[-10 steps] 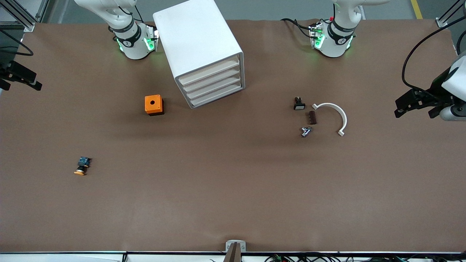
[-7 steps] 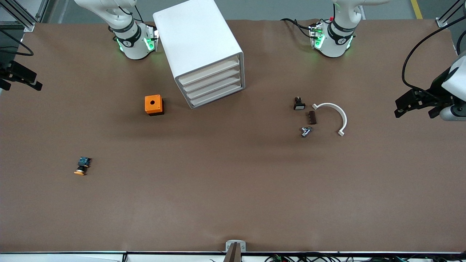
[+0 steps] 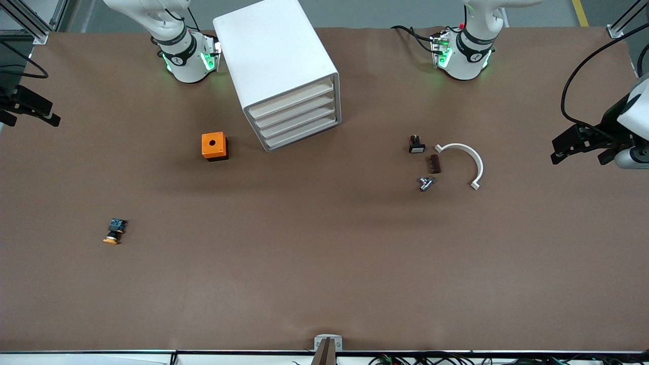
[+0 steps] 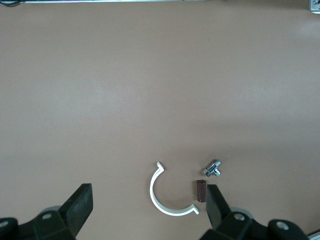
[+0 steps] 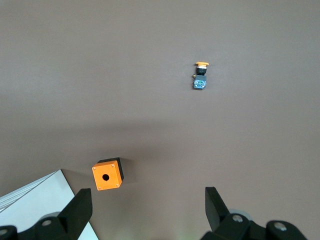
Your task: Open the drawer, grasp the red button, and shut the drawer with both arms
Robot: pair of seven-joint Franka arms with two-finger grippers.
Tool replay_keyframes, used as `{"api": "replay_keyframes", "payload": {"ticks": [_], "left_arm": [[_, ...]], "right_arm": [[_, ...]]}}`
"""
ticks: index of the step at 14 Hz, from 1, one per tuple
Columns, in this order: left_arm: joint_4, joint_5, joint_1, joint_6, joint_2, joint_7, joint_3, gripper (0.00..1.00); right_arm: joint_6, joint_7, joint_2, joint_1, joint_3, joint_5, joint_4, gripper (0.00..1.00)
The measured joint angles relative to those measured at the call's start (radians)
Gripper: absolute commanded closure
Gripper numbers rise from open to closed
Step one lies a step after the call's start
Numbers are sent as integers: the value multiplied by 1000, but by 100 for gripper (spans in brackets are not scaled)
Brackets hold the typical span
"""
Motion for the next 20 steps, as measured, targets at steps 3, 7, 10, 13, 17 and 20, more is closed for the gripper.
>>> {"api": "replay_keyframes", "payload": {"ticks": [3,7,10,13,17,20], "left_arm": [[0,0,3,0,0,2,1,0],[0,0,3,0,19,2,1,0],[-1,0,0,0,74,1,-1,0],[0,0,-10,0,133,1,-7,0],[-1,0,-58,-15,186,-38,-11,0],[-2,0,-134,-53,240,-250,-13,0]], "right_arm": [[0,0,0,0,0,-1,0,0],[-3,0,0,0,0,-4,0,0],[-3,0,0,0,0,-19,0,0],[-3,0,0,0,0,-21,0,0],[-3,0,0,0,1,-21,-1,0],[-3,0,0,0,1,-22,-1,0]]}}
